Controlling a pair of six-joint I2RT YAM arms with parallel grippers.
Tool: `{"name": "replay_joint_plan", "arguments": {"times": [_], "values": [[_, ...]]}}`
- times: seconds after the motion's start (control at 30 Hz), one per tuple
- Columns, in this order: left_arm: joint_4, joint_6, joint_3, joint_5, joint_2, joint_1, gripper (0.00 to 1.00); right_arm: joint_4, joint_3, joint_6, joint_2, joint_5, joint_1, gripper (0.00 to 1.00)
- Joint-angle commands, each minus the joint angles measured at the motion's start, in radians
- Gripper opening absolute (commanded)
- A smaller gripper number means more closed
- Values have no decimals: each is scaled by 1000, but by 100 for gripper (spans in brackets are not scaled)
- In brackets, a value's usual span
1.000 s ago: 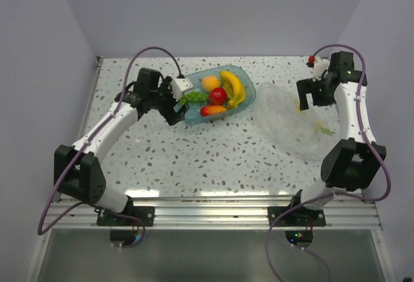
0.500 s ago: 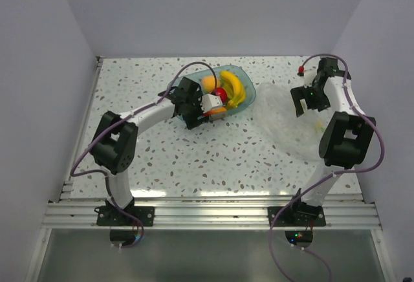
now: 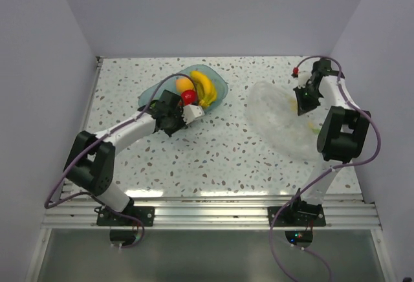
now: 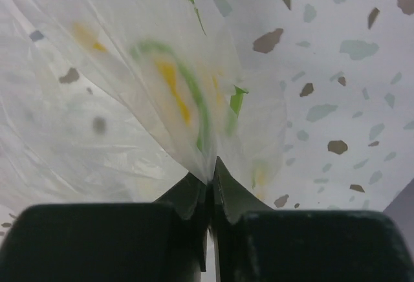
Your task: Place the fake fruits into the plastic bag and tie a complex knot
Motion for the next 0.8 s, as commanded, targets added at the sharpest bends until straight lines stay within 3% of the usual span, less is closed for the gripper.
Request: {"name": "replay_joint_plan", "arguments": {"times": [0.0,0.1,0.17,0.23,0.27,0.37,0.53,0.77], "values": [[-65,-139,-45,30,-99,61,0,-43,18,33,-61,-123,37,0],[-116,-147,-98,60,-187,94,0,-75,-6,65,-98,-216,57,0],[-154,-102,-141,78,-237,94,7,-79,-43,101,-121,-258,75,0],[-188,-64,-159,84,-292,94,31,-66,-90,147,-157,-298,98,0],[-202,-52,-159,90,-323,95,53,-56,-106,164,-169,-305,106,0],[-212,-59,-125,129,-387,111,79,-22,-167,228,-213,-350,120,0],[-143,-201,8,181,-413,135,84,67,-268,360,-273,-342,131,0],[71,-409,80,210,-267,134,80,139,-341,451,-329,-298,131,0]]}}
